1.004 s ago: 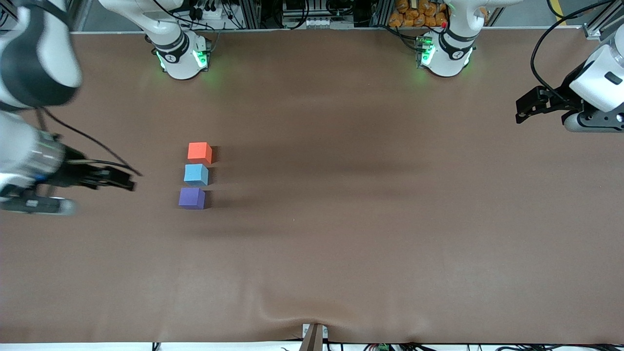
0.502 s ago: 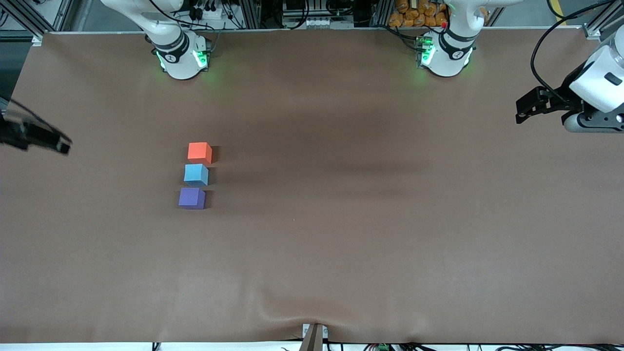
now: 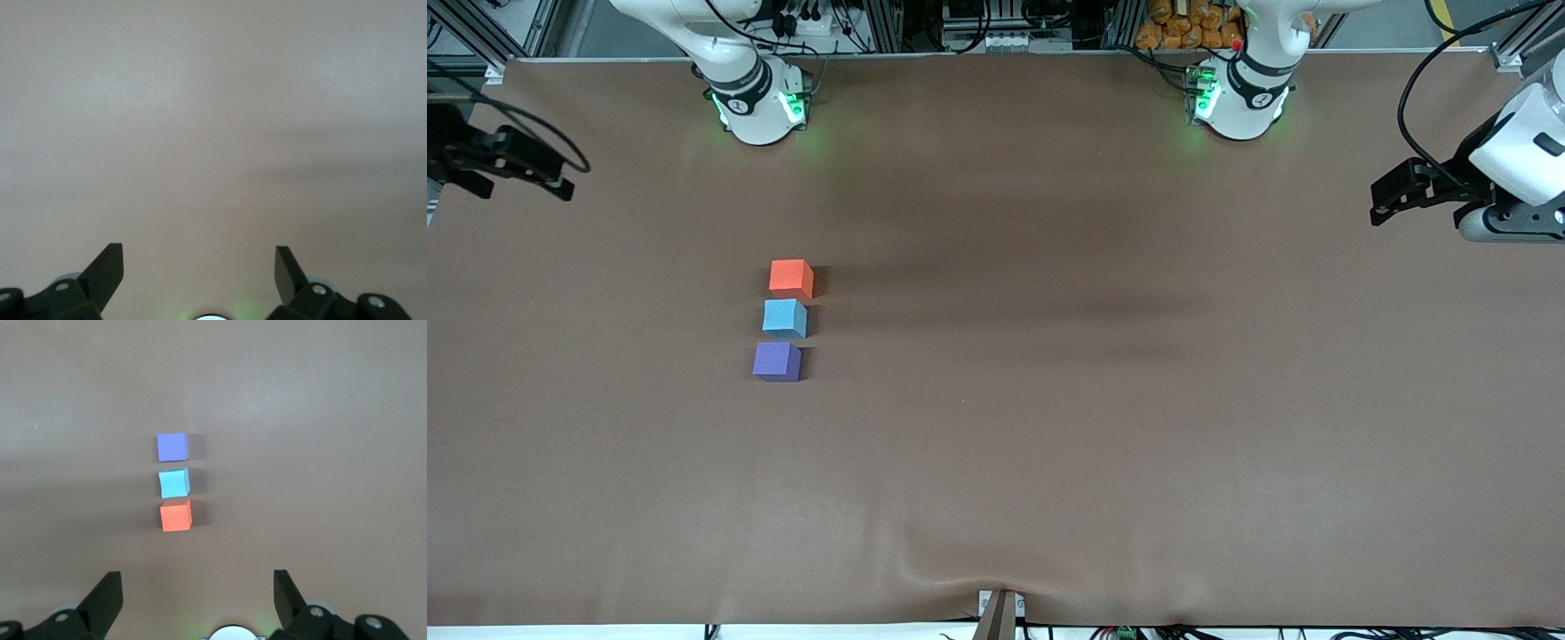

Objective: Place blue block between orange and purple blocks

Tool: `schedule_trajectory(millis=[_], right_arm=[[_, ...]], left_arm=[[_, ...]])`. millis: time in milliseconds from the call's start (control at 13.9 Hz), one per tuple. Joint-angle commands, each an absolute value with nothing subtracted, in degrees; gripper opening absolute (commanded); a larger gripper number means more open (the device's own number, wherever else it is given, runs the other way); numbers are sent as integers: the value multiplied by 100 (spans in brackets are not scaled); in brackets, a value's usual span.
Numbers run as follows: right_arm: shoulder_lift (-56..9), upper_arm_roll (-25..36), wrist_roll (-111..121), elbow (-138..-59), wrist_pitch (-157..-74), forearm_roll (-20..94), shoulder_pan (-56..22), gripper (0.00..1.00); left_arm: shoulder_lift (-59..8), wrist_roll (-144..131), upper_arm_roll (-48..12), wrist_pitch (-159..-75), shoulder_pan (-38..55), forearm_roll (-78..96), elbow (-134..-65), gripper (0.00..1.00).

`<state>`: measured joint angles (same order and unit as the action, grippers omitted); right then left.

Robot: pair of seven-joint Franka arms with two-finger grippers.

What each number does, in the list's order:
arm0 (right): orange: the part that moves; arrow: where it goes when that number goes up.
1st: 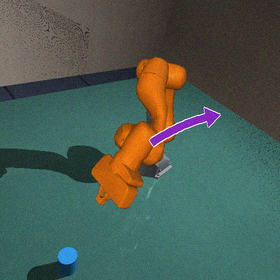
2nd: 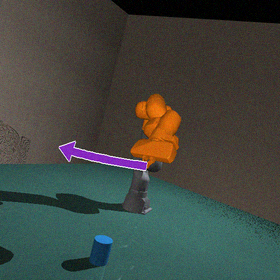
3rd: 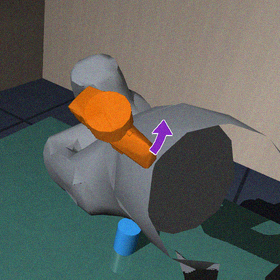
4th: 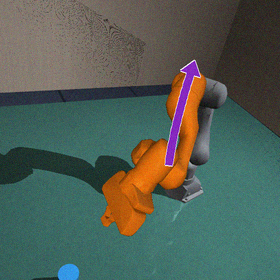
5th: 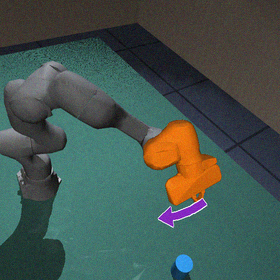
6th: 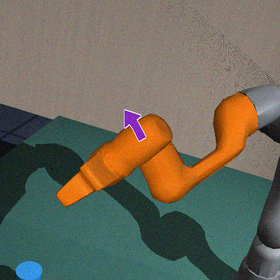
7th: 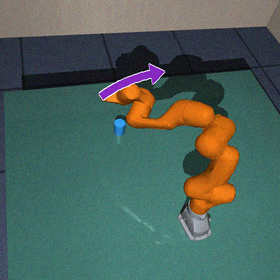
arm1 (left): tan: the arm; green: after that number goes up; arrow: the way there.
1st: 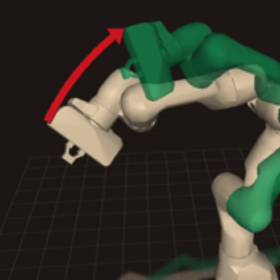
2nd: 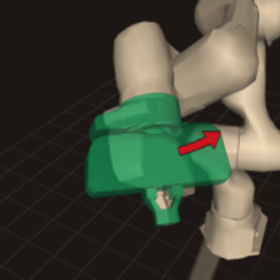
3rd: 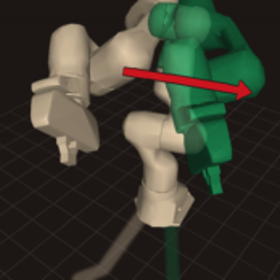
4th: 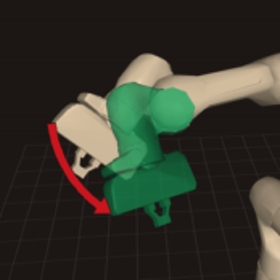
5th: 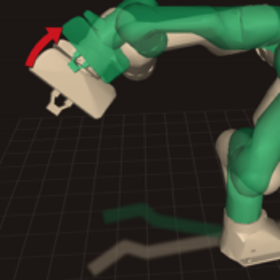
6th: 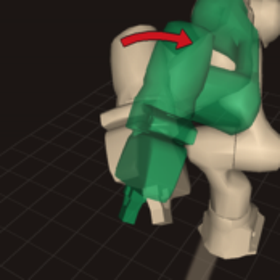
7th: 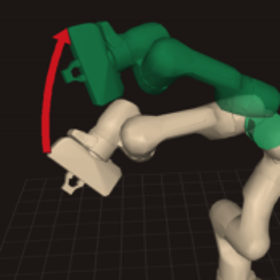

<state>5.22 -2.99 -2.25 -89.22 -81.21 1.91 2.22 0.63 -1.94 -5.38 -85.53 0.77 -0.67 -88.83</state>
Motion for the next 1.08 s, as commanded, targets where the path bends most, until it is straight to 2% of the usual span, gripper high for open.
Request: schedule_trajectory(millis=[0,215,789,1004], right_arm=[[923,-281,227,-9317,-8323,44,185,100],[791,-273,974,-9106,-8323,-132,202,100],[773,-272,949,-9097,-8323,-123,220,100],[773,-255,774,-9097,-8096,-114,246,100]], left_arm=[[-8,0,-554,-8613,17,-79,-8824,100],[-9,-9,-554,-8727,35,-132,-8824,100],[-18,-9,-554,-8728,53,-123,-8815,100],[-44,-26,-571,-8728,62,-132,-8807,100]])
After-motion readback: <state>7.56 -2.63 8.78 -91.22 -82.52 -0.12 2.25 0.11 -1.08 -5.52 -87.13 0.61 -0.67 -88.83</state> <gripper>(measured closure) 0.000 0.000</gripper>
